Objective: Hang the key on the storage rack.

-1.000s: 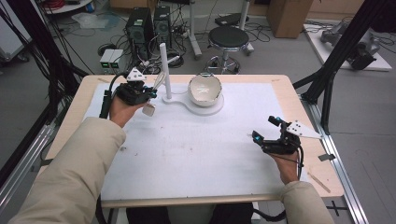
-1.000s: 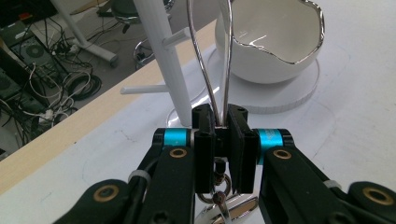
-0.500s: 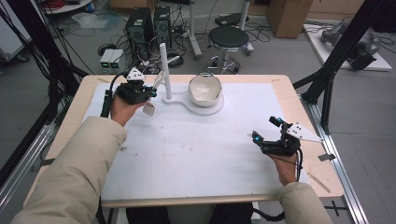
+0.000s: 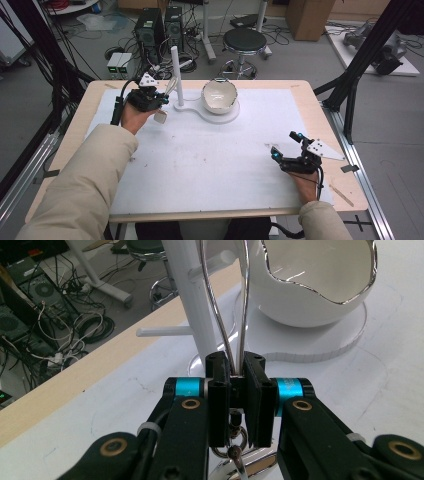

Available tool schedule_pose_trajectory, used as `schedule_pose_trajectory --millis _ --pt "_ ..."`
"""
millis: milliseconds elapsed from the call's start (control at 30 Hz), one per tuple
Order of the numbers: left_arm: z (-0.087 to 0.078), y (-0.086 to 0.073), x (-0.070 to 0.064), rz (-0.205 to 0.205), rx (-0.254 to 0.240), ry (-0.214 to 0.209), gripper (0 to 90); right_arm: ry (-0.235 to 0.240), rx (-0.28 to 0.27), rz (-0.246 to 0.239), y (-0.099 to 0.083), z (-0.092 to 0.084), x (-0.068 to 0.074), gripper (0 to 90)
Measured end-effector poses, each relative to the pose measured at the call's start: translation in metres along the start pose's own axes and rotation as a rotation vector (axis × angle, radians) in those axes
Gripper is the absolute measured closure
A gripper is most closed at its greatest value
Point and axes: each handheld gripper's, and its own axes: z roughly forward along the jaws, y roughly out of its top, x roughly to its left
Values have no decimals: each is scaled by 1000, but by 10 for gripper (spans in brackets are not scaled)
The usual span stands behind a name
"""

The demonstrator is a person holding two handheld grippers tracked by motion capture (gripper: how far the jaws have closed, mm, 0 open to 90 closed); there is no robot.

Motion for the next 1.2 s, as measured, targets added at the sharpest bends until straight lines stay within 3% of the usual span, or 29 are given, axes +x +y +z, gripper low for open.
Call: schedule_pose_trajectory --millis 333,833,933,1000,1067,1133,1200 --pt "11 -4 1 -3 32 8 817 -9 12 -27 -8 0 4 4" --pt "22 -8 1 -24 60 34 813 -12 8 -25 -8 -1 4 4" --pt "23 -9 2 -26 60 21 806 -14 8 -18 -8 -1 4 4" --pt "24 -11 4 -19 47 -25 745 -13 5 -20 -8 -1 4 4" --pt "25 -13 6 18 32 -56 620 -12 5 -25 -8 -1 4 4" --pt "24 -14 7 16 32 -68 521 -13 8 -24 -8 -1 4 4" --pt "20 -15 9 -18 12 -65 416 -15 6 -26 -8 -1 4 4"
